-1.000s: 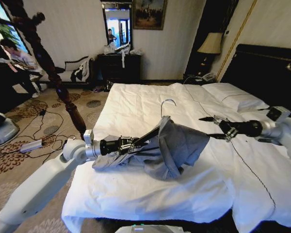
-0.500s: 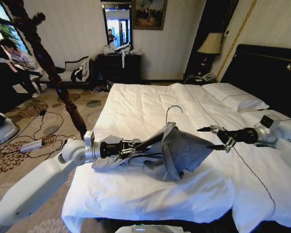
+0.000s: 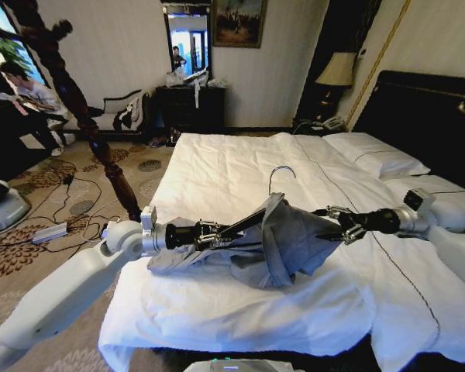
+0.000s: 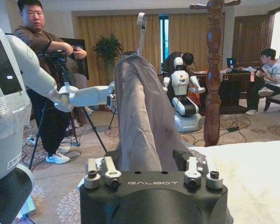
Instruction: Pick up the clothes from the bed and hang them on the clothes hanger.
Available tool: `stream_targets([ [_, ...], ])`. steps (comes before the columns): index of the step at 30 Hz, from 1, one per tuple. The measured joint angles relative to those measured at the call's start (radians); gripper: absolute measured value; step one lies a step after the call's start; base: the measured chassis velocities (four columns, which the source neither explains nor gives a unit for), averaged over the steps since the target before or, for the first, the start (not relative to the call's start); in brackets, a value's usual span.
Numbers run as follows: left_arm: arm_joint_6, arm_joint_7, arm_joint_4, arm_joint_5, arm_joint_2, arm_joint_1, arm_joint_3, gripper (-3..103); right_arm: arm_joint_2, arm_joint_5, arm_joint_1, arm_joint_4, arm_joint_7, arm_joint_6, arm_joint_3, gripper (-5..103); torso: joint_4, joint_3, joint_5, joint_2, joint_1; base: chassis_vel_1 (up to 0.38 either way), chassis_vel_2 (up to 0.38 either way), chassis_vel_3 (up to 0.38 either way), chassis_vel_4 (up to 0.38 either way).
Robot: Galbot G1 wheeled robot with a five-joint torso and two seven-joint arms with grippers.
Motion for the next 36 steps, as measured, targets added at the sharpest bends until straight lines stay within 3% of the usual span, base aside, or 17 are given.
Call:
stream_targets([
  [2,0.0,0.0,0.002,0.001,-0.003,-0.002,0.001,19,0.001,-0.001,-0.001,0.004,-0.001,0.003,0.0,51,0.0001,0.0,-0.0001,0.0,0.0,0.0,0.0,0.0,0.0],
  [4,0.0,0.001,0.003,0.001,-0.003,-0.002,0.001,19,0.002,-0.002,-0.001,0.005,-0.003,0.004,0.001,51,0.0001,0.0,-0.0001,0.0,0.0,0.0,0.0,0.0,0.0],
  [6,-0.001,0.001,0.004,0.002,-0.003,-0.002,0.001,19,0.002,-0.003,-0.001,0.006,-0.009,0.004,0.001,40,0.0001,0.0,0.0,0.0,0.0,0.0,0.0,0.0,0.0],
  [7,-0.001,0.001,0.004,0.002,-0.003,-0.002,0.001,19,0.002,-0.003,-0.001,0.006,-0.009,0.004,0.001,40,0.0001,0.0,0.0,0.0,0.0,0.0,0.0,0.0,0.0],
  [11,-0.002,0.005,0.006,0.002,-0.003,-0.003,-0.004,19,0.005,-0.008,-0.001,0.008,-0.027,0.004,0.002,20,0.0001,0.0,-0.0001,0.0,0.0,0.0,0.0,0.0,0.0],
  [36,-0.033,0.034,0.034,0.05,-0.011,-0.009,-0.018,18,-0.009,-0.018,-0.017,0.048,-0.049,-0.011,0.024,20,0.0001,0.0,-0.0001,0.0,0.0,0.0,0.0,0.0,0.0],
])
